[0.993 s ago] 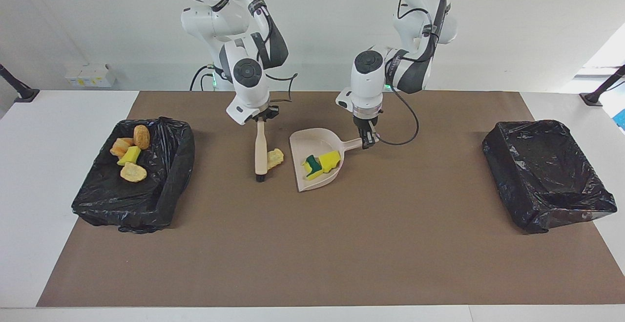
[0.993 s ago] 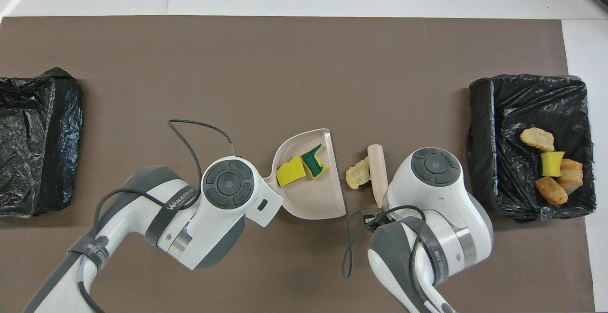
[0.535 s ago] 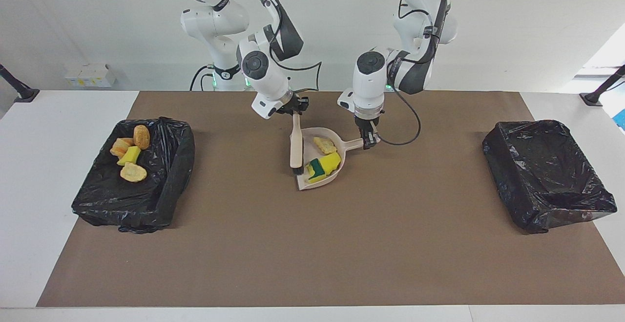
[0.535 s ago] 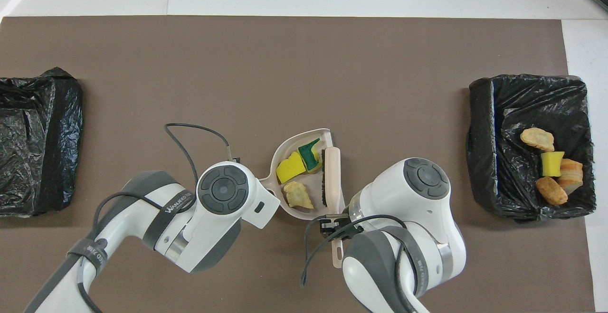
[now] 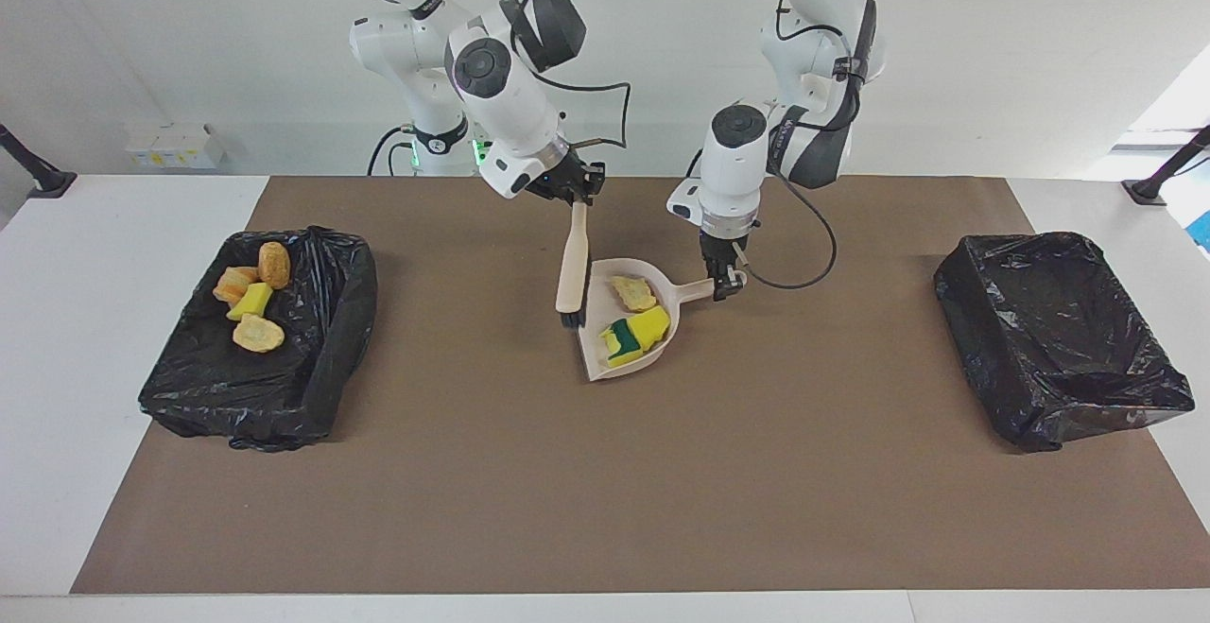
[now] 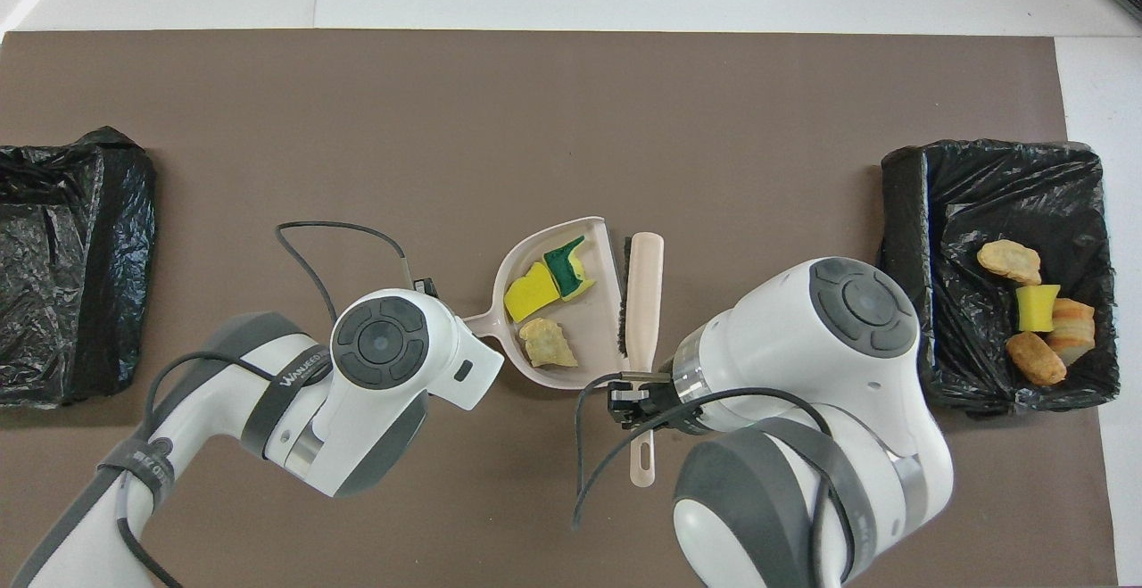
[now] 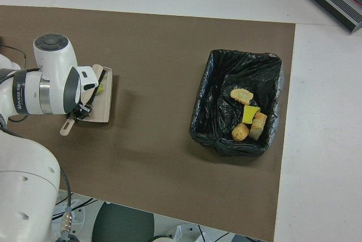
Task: Sweep and dump trash in bin
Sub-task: 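Carry the dustpan to the black bag and tip it with the left gripper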
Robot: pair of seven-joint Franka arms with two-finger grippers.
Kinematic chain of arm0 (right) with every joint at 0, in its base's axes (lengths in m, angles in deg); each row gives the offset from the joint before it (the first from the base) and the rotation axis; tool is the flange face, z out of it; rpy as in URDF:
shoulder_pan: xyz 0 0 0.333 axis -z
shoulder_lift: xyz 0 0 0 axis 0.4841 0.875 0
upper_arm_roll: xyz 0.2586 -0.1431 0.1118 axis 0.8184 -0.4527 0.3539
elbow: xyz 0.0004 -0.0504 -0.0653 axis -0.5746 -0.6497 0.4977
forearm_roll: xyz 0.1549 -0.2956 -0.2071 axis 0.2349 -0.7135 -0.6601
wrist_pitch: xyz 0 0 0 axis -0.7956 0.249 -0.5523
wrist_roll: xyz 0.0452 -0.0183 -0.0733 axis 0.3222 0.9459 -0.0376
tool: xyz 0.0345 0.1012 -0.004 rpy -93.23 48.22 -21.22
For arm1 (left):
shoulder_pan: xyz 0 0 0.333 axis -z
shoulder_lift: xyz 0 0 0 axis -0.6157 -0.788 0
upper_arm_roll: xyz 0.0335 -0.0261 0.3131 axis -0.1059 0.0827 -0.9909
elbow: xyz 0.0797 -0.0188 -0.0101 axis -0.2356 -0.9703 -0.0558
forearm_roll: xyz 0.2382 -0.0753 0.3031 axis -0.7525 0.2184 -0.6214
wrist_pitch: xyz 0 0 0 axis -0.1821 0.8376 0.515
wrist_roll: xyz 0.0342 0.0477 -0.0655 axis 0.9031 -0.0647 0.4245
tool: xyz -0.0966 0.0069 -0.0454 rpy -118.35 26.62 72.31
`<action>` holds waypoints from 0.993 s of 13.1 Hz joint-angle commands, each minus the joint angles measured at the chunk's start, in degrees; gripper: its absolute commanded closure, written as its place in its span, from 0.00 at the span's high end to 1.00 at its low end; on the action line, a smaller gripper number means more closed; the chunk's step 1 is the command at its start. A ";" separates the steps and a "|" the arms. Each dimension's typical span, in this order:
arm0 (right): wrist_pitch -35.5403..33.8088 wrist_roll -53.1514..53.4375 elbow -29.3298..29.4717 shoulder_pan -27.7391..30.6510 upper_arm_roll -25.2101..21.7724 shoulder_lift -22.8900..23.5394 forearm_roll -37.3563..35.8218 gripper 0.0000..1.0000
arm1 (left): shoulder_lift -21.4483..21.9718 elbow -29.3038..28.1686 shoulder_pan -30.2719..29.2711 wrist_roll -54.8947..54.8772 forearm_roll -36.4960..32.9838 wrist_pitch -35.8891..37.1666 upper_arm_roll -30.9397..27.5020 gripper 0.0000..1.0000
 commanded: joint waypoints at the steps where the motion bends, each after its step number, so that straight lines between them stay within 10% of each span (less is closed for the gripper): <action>1: -8.14 2.21 4.27 0.92 0.45 -1.96 -4.54 0.00 | 1.01 4.43 -1.56 -2.00 -0.11 5.46 0.01 0.00; 13: 0.49 14.23 -4.85 -13.92 1.33 0.65 -4.28 0.00 | 0.13 23.34 -24.39 -30.45 8.95 24.21 0.09 0.00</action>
